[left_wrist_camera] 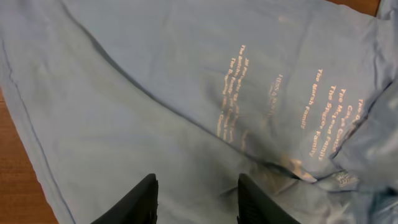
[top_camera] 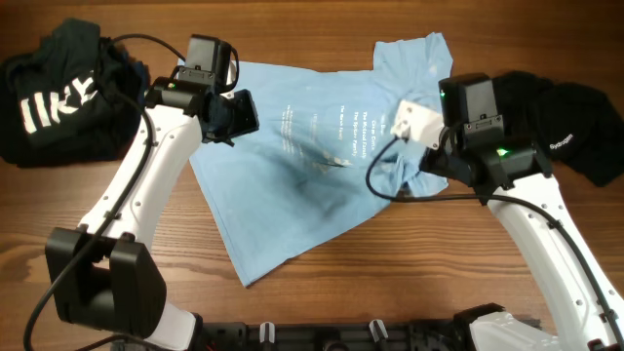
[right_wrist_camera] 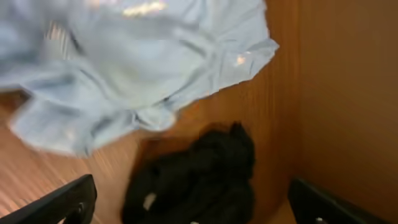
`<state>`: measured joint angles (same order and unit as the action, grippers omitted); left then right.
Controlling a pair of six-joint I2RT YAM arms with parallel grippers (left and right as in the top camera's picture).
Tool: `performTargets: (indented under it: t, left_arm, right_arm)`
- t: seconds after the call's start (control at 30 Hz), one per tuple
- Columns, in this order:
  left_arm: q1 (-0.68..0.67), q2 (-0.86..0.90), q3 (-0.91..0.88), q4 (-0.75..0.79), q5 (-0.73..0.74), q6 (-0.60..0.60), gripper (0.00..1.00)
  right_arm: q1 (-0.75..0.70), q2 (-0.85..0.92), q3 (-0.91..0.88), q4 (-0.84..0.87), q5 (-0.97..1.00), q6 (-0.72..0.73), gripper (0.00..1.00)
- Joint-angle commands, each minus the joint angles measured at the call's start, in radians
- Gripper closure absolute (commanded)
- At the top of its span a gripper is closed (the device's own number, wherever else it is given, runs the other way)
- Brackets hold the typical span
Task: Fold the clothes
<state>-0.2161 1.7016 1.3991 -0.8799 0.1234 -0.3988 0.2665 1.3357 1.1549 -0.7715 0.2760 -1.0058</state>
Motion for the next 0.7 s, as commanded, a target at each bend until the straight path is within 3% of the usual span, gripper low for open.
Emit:
performTargets:
  t: [0.0, 0.1, 0.13, 0.27, 0.47, 0.67]
  left_arm:
    - [-0.004, -0.016, -0.008, -0.031, 0.005, 0.002, 0.57]
    - [-0.010, -0.016, -0.008, -0.106, 0.041, 0.002, 0.57]
    - [-0.018, -0.016, -0.008, -0.165, 0.061, 0.002, 0.57]
    - [-0.042, -0.016, -0.026, -0.283, 0.106, 0.001, 0.57]
    - [-0.109, -0.016, -0.180, -0.302, 0.183, -0.014, 0.58]
    - [-0.181, -0.017, -0.382, -0.179, 0.183, -0.165, 0.59]
  right_arm:
    - [0.007, -0.025, 0.030, 0.025, -0.034, 0.452, 0.00]
    - [0.011, -0.025, 0.060, -0.003, -0.083, 0.746, 0.00]
    - [0.011, -0.025, 0.079, -0.026, -0.241, 0.892, 0.00]
    - [0.011, -0.017, 0.081, -0.002, -0.521, 0.931, 0.00]
    - [0.011, -0.010, 0.081, 0.016, -0.532, 0.964, 0.00]
    - [0.011, 0.018, 0.081, 0.031, -0.532, 0.956, 0.00]
